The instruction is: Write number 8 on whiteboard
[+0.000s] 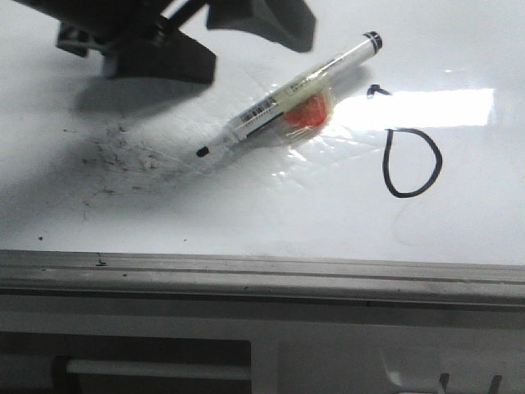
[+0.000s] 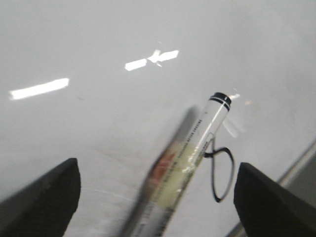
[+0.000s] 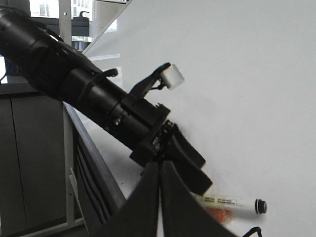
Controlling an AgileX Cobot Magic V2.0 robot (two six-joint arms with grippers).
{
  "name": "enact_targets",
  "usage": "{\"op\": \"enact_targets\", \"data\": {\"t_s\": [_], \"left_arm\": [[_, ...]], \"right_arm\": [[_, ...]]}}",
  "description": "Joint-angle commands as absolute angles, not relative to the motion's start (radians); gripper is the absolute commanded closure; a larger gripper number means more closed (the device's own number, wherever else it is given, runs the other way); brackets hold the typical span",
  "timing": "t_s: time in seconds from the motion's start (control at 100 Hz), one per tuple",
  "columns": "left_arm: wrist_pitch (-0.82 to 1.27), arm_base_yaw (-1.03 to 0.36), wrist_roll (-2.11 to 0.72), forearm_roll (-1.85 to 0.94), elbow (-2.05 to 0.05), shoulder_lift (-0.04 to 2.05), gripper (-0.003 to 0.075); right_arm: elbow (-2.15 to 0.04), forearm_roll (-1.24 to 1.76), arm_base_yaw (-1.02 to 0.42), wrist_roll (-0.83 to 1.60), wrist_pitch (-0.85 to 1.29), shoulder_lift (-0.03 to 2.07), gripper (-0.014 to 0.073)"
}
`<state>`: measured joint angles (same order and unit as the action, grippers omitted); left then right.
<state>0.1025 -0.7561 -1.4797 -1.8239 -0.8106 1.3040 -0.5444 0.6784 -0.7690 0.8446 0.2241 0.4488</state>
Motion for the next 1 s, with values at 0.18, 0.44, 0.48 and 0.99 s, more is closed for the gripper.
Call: {"op": "enact_targets", "data": {"t_s": [0.18, 0.44, 0.48, 0.99], "left_arm": [[-0.049, -0.74, -1.488, -1.805, -0.767, 1.058, 0.0209], [0.0, -0.74, -1.499, -1.805, -0.524, 0.706, 0.0742], [0.027, -0.74, -1.498, -1.804, -0.481, 0.649, 0.0741], [0.303, -0.74, -1.498, -1.804, -0.285, 0.434, 0.0741]], "right_arm": [[-0.568, 0.647, -0.763, 0.848, 0.165, 0.389, 0.0658], [-0.517, 0.467, -0.763, 0.835, 0.323, 0.206, 0.0657], [-0.496, 0.467, -0.763, 0.814, 0.324, 0.171, 0.0657], [-0.42, 0.467, -0.763, 0.793, 0.384, 0.05, 0.0657]]}}
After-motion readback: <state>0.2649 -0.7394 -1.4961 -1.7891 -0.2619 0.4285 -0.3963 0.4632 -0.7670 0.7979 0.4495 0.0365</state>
